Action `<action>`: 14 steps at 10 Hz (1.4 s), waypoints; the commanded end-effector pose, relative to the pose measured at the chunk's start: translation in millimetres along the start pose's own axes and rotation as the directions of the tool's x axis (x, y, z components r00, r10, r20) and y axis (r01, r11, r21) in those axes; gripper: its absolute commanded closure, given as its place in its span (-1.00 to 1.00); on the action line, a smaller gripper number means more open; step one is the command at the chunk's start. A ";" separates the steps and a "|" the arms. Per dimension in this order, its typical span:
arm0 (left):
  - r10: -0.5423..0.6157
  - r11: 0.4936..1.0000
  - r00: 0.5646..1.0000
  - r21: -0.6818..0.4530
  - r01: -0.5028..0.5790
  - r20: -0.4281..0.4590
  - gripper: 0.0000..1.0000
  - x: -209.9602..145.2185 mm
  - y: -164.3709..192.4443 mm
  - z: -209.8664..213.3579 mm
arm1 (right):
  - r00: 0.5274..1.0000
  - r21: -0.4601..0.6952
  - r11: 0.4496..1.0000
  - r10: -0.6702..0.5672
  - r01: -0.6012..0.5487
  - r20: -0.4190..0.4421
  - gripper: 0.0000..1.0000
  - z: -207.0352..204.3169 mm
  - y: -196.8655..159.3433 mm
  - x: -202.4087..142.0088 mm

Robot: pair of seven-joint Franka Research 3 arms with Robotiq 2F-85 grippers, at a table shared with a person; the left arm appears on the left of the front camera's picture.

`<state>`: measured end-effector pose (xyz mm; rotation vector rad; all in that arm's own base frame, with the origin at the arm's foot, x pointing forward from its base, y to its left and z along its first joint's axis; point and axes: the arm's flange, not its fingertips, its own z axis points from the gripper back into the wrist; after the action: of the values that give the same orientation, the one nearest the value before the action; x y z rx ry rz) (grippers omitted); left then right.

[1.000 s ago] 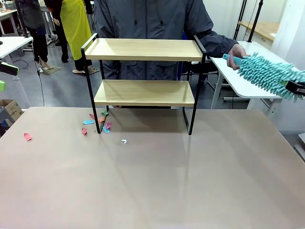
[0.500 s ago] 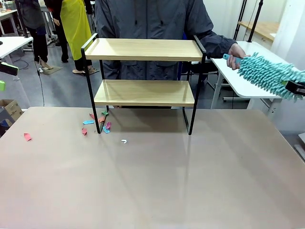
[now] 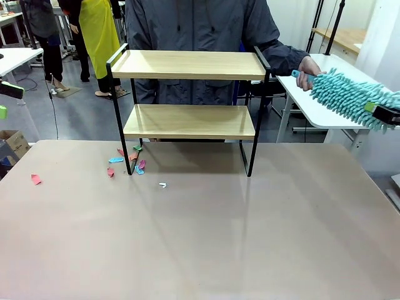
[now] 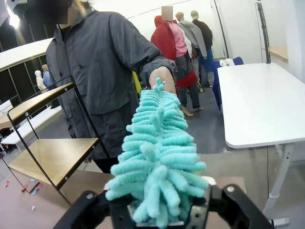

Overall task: Clean the shelf.
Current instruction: Hand the Duster back to the human.

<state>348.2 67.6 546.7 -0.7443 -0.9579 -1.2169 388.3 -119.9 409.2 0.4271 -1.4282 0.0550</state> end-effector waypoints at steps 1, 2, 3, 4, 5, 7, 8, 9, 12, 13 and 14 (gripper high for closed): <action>-0.020 1.000 0.999 0.002 0.020 0.028 -1.00 1.5 0.7 -0.4 | 0.999 0.010 0.999 -0.031 0.031 0.026 -0.94 5.1 2.4 11.1; -0.020 1.000 0.999 0.002 0.020 0.028 -1.00 1.5 0.7 -0.4 | 0.995 0.032 0.997 -0.070 0.068 0.065 -1.00 12.0 6.6 32.2; -0.020 1.000 0.999 0.002 0.020 0.028 -1.00 1.5 0.7 -0.4 | 0.990 0.062 0.994 -0.098 0.092 0.105 -1.00 19.9 11.7 54.4; -0.020 1.000 0.999 0.002 0.020 0.028 -1.00 1.5 0.7 -0.4 | 0.980 0.092 0.987 -0.143 0.131 0.139 -1.00 27.0 17.4 79.8; -0.020 1.000 0.999 0.002 0.020 0.028 -1.00 1.5 0.7 -0.4 | 0.964 0.119 0.976 -0.201 0.182 0.176 -1.00 33.8 20.7 107.7; -0.020 1.000 0.999 0.002 0.020 0.028 -1.00 1.5 0.7 -0.4 | 0.888 0.167 0.932 -0.359 0.323 0.287 -1.00 52.7 11.0 163.7; -0.020 1.000 0.999 0.002 0.020 0.028 -1.00 1.5 0.7 -0.4 | 0.855 0.201 0.908 -0.415 0.368 0.310 -1.00 62.5 3.8 183.0; -0.020 1.000 0.999 0.002 0.020 0.028 -1.00 1.5 0.7 -0.4 | 0.830 0.199 0.897 -0.442 0.395 0.340 -1.00 69.0 -4.4 195.8; -0.020 1.000 0.999 0.002 0.020 0.028 -1.00 1.5 0.7 -0.4 | 0.868 0.202 0.884 -0.458 0.422 0.189 -1.00 67.2 -21.7 197.3; -0.020 1.000 0.999 0.002 0.020 0.028 -1.00 1.5 0.7 -0.4 | 0.822 0.175 0.896 -0.444 0.408 0.356 -1.00 80.0 -12.1 203.6; -0.020 1.000 0.999 0.002 0.020 0.028 -1.00 1.5 0.7 -0.4 | 0.822 0.175 0.896 -0.444 0.408 0.356 -1.00 80.0 -12.1 203.6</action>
<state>348.3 67.5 546.8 -0.7441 -0.9571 -1.2169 354.2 -202.2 601.3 0.8758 -1.6379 -0.3367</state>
